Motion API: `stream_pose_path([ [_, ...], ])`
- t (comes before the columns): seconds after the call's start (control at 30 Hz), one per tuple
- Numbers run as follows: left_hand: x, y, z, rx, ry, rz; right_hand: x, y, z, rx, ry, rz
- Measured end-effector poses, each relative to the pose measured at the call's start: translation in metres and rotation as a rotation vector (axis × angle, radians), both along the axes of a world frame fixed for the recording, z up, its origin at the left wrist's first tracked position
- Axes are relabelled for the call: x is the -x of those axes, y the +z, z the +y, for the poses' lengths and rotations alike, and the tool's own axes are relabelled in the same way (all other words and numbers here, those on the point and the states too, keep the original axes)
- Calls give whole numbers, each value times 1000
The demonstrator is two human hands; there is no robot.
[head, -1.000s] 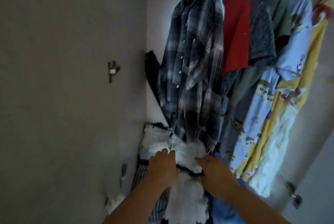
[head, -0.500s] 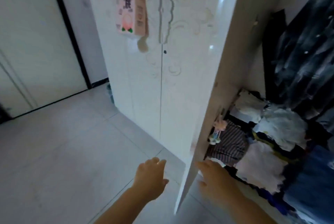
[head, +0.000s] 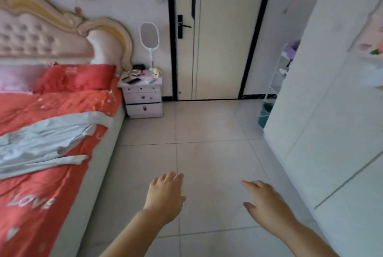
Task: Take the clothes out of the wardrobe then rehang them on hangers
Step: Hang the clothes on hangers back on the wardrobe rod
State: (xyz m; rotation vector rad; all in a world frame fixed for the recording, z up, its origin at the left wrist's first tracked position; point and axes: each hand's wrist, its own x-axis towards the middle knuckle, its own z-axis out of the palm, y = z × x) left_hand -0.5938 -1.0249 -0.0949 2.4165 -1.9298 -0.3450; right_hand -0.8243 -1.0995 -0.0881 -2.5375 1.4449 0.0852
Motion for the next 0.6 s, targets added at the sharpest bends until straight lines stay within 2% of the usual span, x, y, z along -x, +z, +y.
stream_pose_path([
  [0.23,-151,-2,24,-9,274,27,-176,-7,-33,-45,260,-31],
  [0.6,-292,-23,7,-22,635,37,-392,-33,-108,-96,624,-56],
])
